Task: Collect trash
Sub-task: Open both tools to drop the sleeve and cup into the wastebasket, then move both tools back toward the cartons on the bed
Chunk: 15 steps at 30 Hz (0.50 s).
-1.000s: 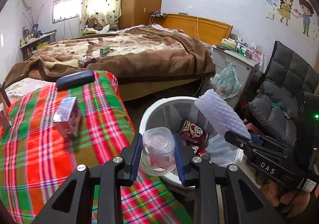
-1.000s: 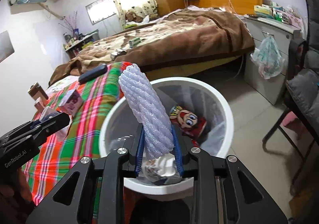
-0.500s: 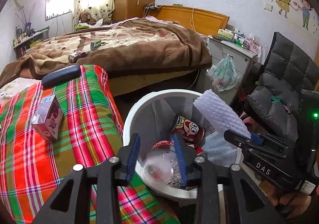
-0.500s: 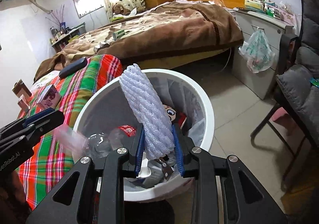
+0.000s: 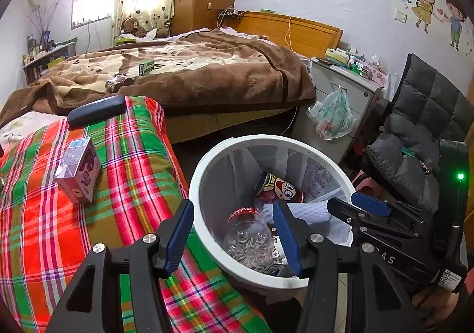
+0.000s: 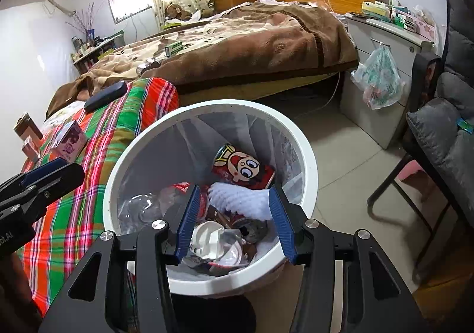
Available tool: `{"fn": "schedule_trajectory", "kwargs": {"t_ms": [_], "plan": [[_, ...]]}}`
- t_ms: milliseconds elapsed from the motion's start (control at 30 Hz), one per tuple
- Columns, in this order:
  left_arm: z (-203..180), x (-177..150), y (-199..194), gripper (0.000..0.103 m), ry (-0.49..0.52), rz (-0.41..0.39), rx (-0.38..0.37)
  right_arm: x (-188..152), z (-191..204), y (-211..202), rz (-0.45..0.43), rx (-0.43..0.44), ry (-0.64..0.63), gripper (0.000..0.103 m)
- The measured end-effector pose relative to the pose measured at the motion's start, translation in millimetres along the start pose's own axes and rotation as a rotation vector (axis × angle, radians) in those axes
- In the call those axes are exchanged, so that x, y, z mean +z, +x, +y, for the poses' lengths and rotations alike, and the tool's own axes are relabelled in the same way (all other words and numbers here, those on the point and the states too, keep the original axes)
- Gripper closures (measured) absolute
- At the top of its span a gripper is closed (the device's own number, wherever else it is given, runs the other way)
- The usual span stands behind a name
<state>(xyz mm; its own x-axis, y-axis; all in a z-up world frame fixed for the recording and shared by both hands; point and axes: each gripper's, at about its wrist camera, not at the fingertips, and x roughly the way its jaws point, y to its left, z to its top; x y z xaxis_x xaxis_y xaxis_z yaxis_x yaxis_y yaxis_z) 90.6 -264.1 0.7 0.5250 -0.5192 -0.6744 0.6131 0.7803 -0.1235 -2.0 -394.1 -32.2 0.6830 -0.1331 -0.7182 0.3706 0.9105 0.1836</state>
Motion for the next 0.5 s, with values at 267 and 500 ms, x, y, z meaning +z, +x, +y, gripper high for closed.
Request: {"fn": "schedule_trajectory", "kwargs": {"t_ms": [267, 500], "plan": [[9, -4, -14, 0.048, -0.020, -0.018, 0.014, -1, 8, -4, -0.010, 0.017, -0.012, 0.053], [21, -11, -30, 0.048, -0.044, -0.033, 0.040, -3, 20, -7, -0.016, 0.038, -0.028, 0.053]]}}
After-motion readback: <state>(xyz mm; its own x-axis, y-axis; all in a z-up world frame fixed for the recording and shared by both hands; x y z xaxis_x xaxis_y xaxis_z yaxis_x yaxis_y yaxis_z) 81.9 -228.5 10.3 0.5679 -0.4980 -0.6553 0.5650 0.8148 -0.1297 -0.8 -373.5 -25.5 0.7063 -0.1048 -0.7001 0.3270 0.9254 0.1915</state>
